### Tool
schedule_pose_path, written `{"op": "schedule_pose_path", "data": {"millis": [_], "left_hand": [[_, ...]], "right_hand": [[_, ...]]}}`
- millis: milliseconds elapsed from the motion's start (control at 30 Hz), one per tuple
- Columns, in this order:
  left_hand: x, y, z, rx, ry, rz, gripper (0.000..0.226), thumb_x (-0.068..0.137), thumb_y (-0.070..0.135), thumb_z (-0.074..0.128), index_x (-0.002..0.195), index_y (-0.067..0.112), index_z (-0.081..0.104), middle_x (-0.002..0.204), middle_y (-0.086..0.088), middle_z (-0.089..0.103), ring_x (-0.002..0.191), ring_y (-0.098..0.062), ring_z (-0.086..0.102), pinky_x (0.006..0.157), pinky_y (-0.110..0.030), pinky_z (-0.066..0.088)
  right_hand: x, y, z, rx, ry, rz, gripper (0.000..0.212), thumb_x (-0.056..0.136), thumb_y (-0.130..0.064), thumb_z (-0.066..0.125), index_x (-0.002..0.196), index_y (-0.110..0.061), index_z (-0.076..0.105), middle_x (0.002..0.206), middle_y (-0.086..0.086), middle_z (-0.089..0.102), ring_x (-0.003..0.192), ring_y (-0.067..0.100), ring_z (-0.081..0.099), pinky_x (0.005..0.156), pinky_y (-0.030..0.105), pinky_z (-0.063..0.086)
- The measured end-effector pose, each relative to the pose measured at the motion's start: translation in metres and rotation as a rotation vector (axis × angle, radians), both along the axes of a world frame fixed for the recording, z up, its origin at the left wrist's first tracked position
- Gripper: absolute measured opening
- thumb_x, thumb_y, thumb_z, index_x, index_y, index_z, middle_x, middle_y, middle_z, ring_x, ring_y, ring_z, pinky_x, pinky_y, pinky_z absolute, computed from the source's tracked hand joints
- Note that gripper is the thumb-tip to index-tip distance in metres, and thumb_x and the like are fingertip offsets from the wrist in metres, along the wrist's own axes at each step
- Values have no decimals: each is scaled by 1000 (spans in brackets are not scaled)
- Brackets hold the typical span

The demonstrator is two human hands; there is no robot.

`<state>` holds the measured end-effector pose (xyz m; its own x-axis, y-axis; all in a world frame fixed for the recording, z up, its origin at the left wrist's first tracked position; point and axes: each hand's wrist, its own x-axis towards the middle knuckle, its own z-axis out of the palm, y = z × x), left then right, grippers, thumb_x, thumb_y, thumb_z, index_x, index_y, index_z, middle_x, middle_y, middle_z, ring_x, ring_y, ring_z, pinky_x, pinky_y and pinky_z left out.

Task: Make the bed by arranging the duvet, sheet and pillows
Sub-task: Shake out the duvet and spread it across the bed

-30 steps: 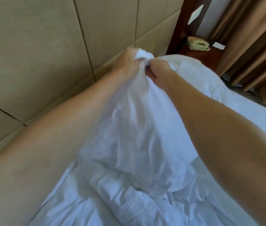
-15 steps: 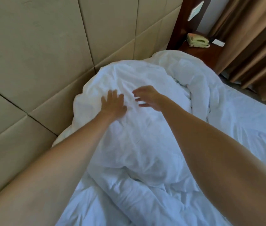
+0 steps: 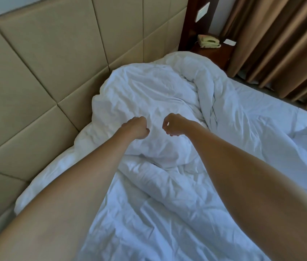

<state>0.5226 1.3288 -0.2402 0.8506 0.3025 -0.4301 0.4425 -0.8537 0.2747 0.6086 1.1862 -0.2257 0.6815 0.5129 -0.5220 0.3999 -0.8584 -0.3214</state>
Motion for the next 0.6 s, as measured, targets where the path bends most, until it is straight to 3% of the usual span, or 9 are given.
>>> {"op": "schedule_pose_path", "data": {"millis": [233, 300, 400, 533, 600], "left_hand": [[-102, -72, 13, -50, 17, 72, 20, 92, 29, 51, 103, 15, 61, 108, -7, 58, 93, -28, 59, 87, -40, 52], [-131, -96, 12, -56, 25, 80, 22, 92, 30, 51, 102, 14, 61, 106, -7, 60, 91, -28, 60, 87, -40, 53], [-174, -141, 12, -86, 48, 78, 19, 94, 26, 48, 99, 11, 59, 98, -8, 58, 85, -28, 57, 74, -32, 47], [-220, -211, 3, -125, 96, 36, 23, 95, 26, 50, 103, 8, 61, 105, -10, 60, 99, -31, 59, 80, -34, 48], [-233, -238, -3, -149, 122, 12, 20, 95, 25, 50, 95, 7, 57, 98, -12, 59, 92, -32, 60, 72, -32, 46]], "right_hand": [[-88, -70, 26, -21, -8, 145, 25, 95, -8, 47, 106, 0, 68, 98, 12, 74, 89, 31, 72, 81, 40, 60], [-112, -101, 26, -20, 14, 134, 25, 94, -8, 45, 105, 0, 67, 93, 11, 75, 90, 32, 72, 81, 41, 61], [-145, -153, 24, -12, 54, 105, 24, 94, -9, 46, 107, -1, 65, 93, 11, 75, 91, 30, 73, 81, 40, 61], [-186, -230, 18, 3, 105, 30, 25, 96, -12, 45, 109, -2, 64, 96, 9, 74, 88, 21, 73, 80, 38, 61], [-200, -261, 13, -22, 114, -9, 26, 96, -12, 44, 109, -1, 64, 98, 10, 74, 90, 22, 73, 82, 40, 61]]}}
